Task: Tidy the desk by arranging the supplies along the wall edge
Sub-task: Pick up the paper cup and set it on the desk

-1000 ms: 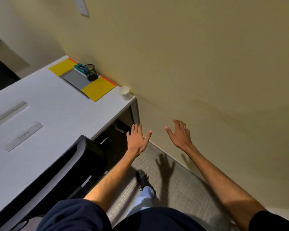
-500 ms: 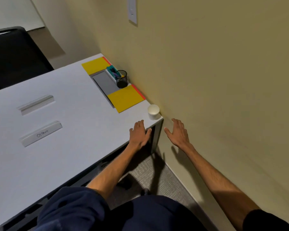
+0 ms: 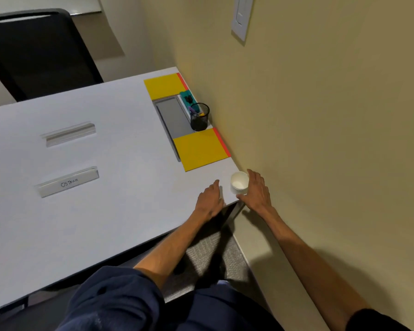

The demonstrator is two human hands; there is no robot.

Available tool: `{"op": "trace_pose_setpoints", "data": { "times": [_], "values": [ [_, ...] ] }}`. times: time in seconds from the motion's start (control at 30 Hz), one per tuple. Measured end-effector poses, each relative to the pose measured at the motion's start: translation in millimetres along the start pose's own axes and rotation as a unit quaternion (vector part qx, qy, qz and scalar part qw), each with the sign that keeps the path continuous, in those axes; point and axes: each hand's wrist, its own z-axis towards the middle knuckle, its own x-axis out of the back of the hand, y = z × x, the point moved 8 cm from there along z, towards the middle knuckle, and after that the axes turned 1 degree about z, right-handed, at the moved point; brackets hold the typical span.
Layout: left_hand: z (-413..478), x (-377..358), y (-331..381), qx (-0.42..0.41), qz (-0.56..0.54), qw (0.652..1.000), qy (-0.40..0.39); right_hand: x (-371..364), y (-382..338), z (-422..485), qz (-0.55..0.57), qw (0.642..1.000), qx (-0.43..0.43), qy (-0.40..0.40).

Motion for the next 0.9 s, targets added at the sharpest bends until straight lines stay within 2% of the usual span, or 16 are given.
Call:
{"op": "trace_pose_setpoints", "data": {
  "times": [0.1, 0.23, 0.47, 0.67, 0.77, 0.9],
  "values": [
    [20.0, -2.8, 4.4, 0.005, 0.001, 1.0, -0.008, -1.7, -3.5, 19.0, -0.041, 0.999, 0.021, -0.022],
    [41.4, -11.3, 10.4, 0.027, -0.057, 0.998, -0.019, -8.2, -3.9, 39.5, -0.065, 0.995, 0.051, -0.053],
    [61.6, -17.4, 15.6, 0.043, -0.173, 0.984, -0.014, -20.7, 6.0, 58.5, -0.035, 0.992, 0.053, -0.109],
    [65.8, -17.7, 7.9, 0.022, -0.203, 0.979, -0.024, -20.5, 5.5, 68.5, 0.026, 0.993, 0.047, -0.102],
    [60.7, -9.4, -4.8, 0.037, -0.242, 0.97, -0.001, -18.3, -10.8, 77.9, 0.042, 0.991, 0.055, -0.11],
    [51.7, 16.9, -28.5, 0.064, -0.288, 0.953, 0.07, -15.4, -46.0, 88.7, 0.082, 0.986, 0.095, -0.106]
  ]
}}
